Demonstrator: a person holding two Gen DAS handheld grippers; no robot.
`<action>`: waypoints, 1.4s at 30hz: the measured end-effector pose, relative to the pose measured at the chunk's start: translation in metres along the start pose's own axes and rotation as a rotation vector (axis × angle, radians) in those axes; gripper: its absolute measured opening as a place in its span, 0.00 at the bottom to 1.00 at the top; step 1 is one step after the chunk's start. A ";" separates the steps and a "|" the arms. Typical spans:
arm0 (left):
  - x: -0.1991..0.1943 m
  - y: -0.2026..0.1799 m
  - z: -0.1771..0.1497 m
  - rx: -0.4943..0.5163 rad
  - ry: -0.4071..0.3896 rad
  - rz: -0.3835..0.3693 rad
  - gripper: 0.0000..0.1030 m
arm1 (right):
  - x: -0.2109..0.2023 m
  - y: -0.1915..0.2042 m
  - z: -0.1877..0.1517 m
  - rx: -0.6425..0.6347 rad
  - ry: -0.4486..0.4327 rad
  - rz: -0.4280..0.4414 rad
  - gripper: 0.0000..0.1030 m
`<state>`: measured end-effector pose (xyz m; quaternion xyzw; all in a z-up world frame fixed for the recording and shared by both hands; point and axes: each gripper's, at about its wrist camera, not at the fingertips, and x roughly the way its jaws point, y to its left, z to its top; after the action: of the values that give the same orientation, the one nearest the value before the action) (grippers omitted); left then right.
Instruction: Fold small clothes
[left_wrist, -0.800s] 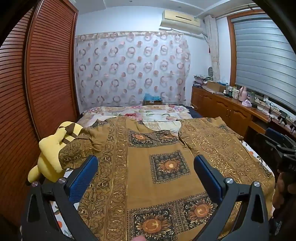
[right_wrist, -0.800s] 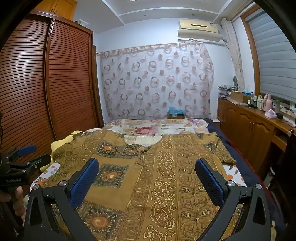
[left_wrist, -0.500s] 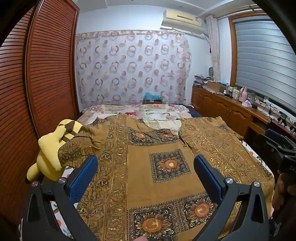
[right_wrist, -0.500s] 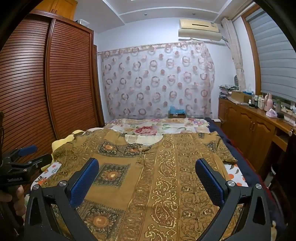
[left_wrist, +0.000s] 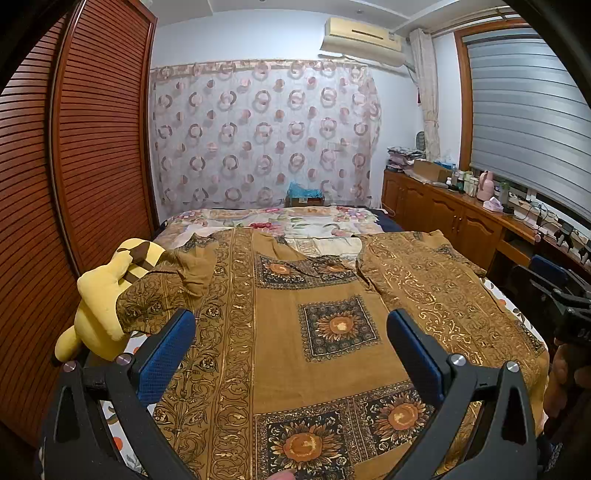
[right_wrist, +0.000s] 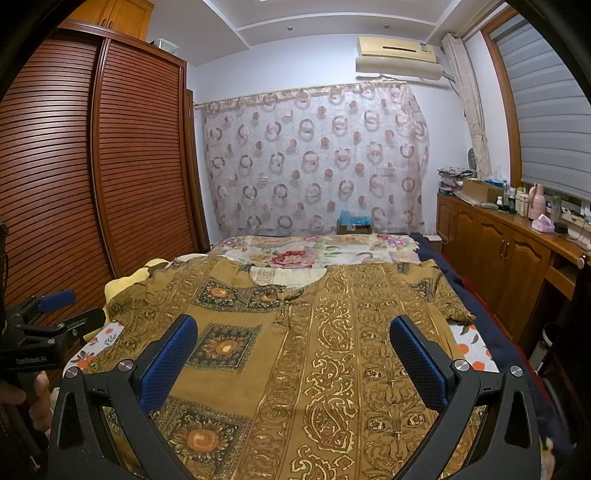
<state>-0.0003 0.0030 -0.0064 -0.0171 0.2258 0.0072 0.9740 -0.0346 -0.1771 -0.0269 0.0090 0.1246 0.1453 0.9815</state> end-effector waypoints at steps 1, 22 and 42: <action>0.000 0.000 0.000 0.000 0.000 -0.001 1.00 | 0.001 0.000 0.000 0.000 0.001 0.000 1.00; -0.001 -0.001 0.001 0.005 -0.005 0.000 1.00 | 0.001 0.001 0.002 -0.001 0.008 -0.004 1.00; -0.002 -0.003 0.000 0.007 -0.011 0.003 1.00 | 0.001 0.003 0.002 -0.001 0.009 -0.002 1.00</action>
<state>-0.0025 0.0002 -0.0057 -0.0132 0.2206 0.0077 0.9752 -0.0345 -0.1744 -0.0254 0.0078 0.1290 0.1442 0.9811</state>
